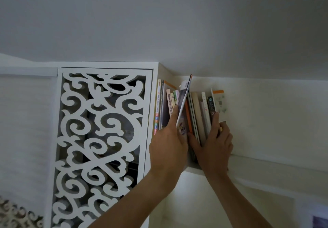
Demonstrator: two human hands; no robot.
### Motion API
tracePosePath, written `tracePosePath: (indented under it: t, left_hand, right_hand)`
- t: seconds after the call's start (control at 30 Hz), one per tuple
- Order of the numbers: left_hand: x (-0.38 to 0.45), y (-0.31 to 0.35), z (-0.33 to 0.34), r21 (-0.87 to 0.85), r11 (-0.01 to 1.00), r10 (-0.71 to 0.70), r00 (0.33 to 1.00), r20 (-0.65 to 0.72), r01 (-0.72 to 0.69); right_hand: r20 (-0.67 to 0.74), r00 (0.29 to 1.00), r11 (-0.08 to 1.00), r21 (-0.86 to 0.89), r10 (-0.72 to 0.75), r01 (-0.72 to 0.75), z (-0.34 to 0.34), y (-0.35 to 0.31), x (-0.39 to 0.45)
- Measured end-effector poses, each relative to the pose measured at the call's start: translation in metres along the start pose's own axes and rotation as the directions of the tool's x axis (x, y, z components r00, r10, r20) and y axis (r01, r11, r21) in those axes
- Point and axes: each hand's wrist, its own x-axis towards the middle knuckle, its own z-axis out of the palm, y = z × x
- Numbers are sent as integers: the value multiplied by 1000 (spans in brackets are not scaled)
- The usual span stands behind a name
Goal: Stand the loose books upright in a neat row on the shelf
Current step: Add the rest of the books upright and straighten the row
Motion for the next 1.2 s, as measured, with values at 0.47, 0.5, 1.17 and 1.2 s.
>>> tracePosePath:
  t: [0.47, 0.5, 1.17, 1.2]
  left_hand:
    - [1, -14, -57, 56, 998, 27, 994, -103, -21]
    - [0, -14, -56, 58, 998, 28, 995, -97, -23]
    - [13, -23, 5, -11, 1000, -13, 996, -84, 12]
    - [20, -27, 15, -21, 1000, -11, 997, -77, 10]
  right_hand:
    - [49, 991, 991, -40, 126, -125, 12, -42, -7]
    - [49, 991, 991, -53, 127, -124, 14, -42, -7]
    - [-102, 989, 994, 19, 110, -109, 19, -37, -9]
    - [-107, 989, 994, 23, 106, -104, 19, -37, -10]
